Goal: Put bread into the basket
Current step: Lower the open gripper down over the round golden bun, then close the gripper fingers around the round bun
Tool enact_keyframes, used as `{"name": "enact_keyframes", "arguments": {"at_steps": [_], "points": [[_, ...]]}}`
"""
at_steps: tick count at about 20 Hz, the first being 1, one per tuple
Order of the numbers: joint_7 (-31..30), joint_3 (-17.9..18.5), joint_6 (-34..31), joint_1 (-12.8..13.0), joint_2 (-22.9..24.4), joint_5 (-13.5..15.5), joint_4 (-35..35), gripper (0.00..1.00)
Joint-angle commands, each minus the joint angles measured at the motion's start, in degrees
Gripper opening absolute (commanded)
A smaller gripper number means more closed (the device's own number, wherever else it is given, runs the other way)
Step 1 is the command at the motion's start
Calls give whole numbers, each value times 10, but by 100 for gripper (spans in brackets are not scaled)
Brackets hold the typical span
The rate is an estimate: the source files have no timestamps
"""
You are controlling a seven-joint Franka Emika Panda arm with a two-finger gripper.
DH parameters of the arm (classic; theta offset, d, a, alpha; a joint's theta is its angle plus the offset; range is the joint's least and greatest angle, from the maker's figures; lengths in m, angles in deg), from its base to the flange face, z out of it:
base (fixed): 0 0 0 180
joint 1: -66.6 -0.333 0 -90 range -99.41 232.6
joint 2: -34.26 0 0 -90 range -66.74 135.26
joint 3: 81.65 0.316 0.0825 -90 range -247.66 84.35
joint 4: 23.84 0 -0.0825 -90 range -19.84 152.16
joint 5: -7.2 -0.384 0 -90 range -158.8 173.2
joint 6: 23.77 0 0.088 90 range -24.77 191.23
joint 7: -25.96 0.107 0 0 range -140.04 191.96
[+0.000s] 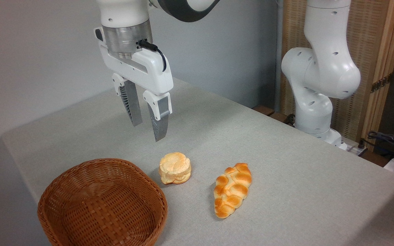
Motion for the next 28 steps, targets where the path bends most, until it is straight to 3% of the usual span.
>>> {"name": "enact_keyframes", "arguments": {"at_steps": [1,17,23,28], "points": [[8,-9,-14,1,-4,3,-5,100],[8,-7,-13,0,3,1,9,100],[26,-5,59,-1,36,-3,121,100],[63,-1,128,-1,34,-3,190,100]]}}
